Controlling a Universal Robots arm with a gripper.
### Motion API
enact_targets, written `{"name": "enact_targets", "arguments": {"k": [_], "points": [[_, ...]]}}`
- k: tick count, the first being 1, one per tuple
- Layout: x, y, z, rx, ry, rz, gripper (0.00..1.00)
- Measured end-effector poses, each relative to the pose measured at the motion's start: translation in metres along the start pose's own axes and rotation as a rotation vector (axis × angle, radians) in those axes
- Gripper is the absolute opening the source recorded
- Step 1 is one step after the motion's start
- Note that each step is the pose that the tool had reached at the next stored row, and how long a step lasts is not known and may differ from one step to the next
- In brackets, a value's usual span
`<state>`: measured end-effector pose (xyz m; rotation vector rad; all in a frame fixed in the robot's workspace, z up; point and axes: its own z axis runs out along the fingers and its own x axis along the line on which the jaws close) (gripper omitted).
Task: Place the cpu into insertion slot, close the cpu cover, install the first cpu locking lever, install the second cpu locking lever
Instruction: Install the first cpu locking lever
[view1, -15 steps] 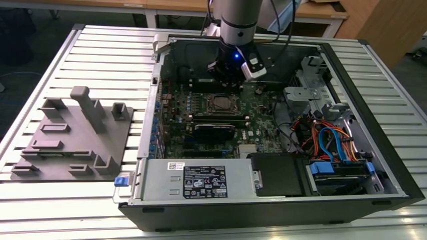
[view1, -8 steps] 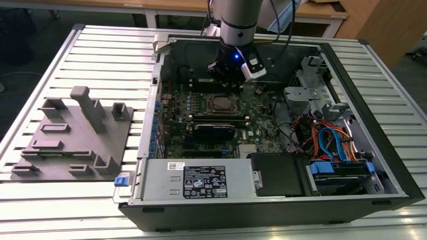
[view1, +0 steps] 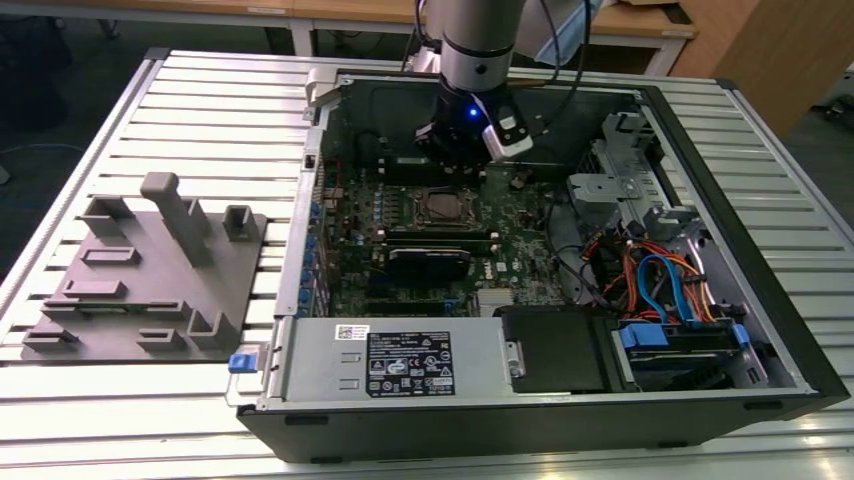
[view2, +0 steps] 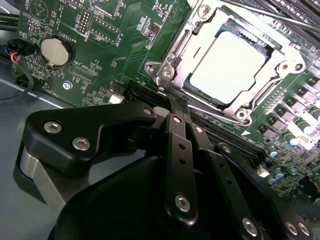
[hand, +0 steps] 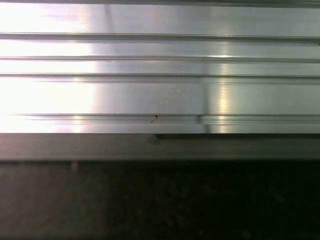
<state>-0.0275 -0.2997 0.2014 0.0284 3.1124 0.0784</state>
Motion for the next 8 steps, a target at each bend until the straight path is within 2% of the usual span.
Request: {"name": "enact_targets", "arguments": {"k": [8], "points": [[-0.0002, -0.0015, 0.0019, 0.0009, 0.0002, 0.001, 0.10]]}}
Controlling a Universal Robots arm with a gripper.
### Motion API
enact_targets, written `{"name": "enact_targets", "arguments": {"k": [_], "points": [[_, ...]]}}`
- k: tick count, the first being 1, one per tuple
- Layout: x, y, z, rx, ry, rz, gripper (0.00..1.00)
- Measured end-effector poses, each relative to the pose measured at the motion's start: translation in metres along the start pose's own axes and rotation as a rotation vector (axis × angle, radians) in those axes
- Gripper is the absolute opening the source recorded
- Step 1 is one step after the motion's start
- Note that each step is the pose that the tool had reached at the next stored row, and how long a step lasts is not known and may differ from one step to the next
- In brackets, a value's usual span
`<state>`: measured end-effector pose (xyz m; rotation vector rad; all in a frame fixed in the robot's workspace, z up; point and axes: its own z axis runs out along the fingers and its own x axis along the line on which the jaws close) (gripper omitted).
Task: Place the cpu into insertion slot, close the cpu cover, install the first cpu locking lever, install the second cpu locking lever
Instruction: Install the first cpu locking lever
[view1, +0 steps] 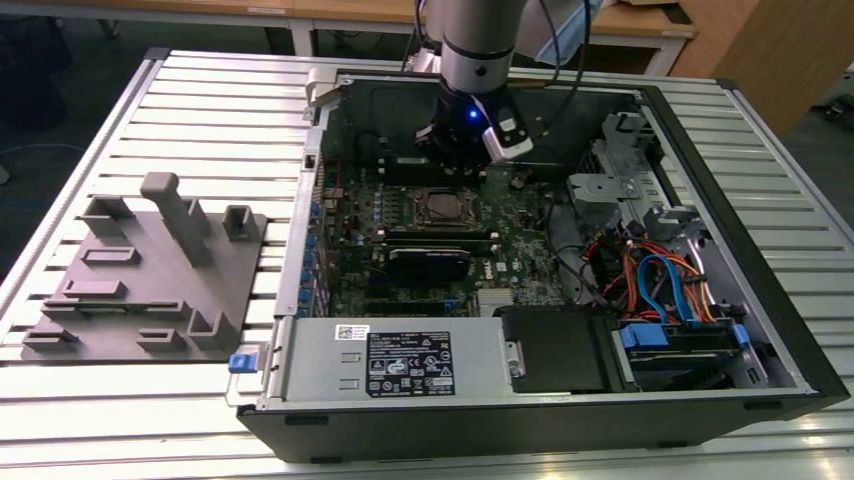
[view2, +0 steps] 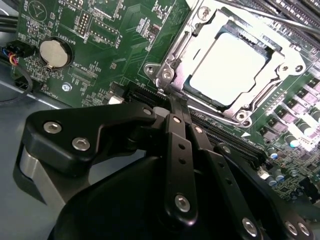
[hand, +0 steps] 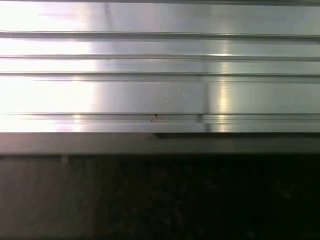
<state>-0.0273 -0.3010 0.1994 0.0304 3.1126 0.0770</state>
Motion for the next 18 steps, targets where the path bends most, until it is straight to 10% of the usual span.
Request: {"name": "enact_targets", "arguments": {"k": [18], "points": [[0.0000, -0.0018, 0.0013, 0.0006, -0.0001, 0.002, 0.10]]}}
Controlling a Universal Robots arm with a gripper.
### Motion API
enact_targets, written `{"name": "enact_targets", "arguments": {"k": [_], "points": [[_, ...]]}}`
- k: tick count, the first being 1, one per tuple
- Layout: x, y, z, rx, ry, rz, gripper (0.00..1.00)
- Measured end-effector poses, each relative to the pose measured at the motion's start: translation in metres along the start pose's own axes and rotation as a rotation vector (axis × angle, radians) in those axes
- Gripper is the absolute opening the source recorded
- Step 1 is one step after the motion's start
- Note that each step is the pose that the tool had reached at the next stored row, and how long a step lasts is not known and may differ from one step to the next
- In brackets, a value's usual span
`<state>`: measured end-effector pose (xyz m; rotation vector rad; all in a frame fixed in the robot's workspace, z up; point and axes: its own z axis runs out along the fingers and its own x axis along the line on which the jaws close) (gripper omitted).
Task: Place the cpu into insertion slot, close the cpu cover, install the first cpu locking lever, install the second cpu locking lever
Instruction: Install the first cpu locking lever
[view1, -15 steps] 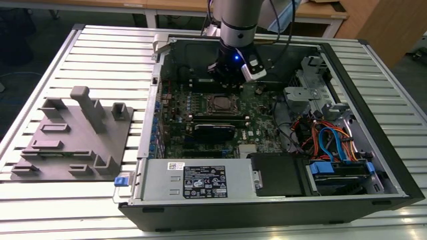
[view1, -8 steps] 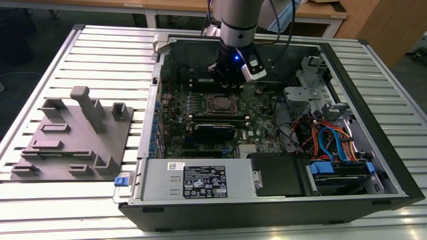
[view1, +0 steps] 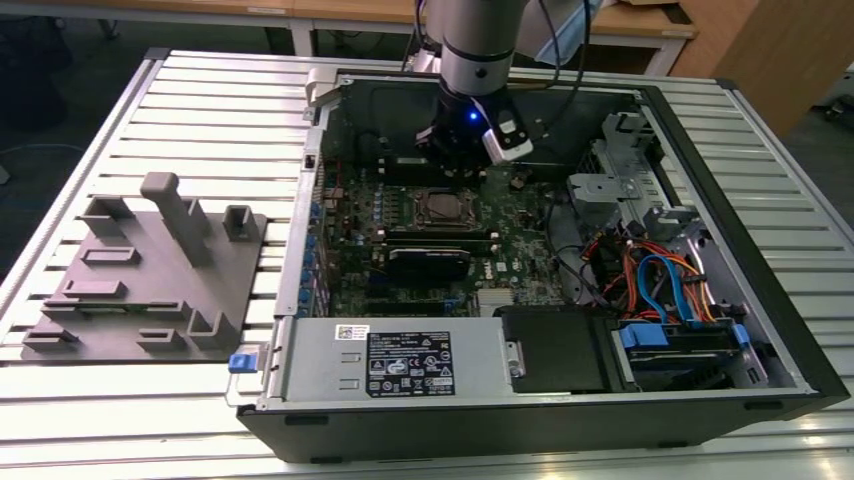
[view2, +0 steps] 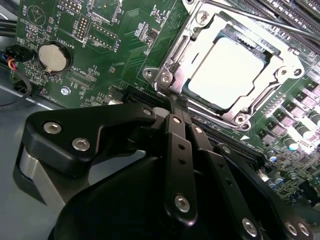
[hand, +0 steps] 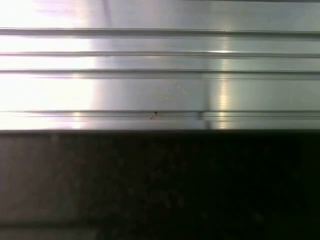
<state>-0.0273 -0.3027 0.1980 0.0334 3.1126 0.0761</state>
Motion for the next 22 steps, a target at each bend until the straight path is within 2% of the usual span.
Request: {"name": "enact_targets", "arguments": {"k": [8, 15, 18, 22], "points": [[0.0000, -0.0003, 0.0017, -0.0004, -0.0001, 0.000, 0.10], [0.0000, -0.0003, 0.0025, -0.0047, 0.0001, 0.000, 0.10], [-0.0001, -0.0001, 0.0013, -0.0055, -0.0003, 0.000, 0.10], [-0.0001, 0.0000, -0.0035, -0.0048, 0.0000, 0.000, 0.10]]}}
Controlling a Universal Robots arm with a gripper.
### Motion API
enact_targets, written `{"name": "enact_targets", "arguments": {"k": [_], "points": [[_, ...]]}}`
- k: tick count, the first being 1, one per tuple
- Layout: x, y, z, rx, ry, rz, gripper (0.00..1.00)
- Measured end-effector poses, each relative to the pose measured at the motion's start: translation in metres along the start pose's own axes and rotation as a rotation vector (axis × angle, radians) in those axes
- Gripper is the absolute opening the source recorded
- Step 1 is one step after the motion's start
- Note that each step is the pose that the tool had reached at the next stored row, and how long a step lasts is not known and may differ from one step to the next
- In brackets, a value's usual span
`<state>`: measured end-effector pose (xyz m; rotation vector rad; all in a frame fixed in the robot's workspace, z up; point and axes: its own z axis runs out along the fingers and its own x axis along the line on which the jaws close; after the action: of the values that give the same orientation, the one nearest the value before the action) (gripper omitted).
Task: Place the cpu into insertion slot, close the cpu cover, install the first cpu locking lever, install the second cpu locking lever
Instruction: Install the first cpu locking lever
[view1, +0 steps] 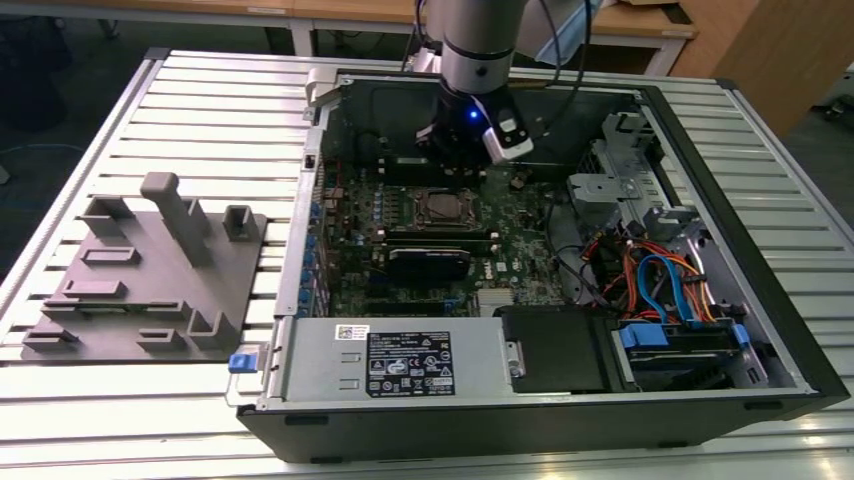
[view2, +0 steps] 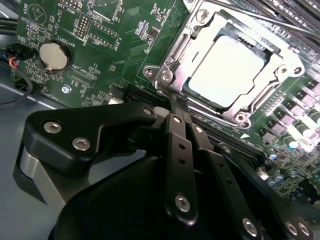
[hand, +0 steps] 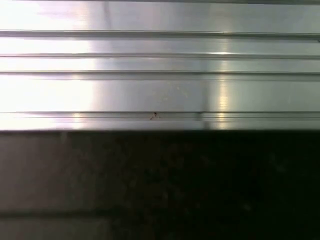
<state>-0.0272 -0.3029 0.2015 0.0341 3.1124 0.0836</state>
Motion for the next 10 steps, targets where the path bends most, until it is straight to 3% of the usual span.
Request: {"name": "enact_targets", "arguments": {"k": [10], "points": [[-0.0001, -0.0035, -0.0007, 0.0006, 0.0000, 0.000, 0.10]]}}
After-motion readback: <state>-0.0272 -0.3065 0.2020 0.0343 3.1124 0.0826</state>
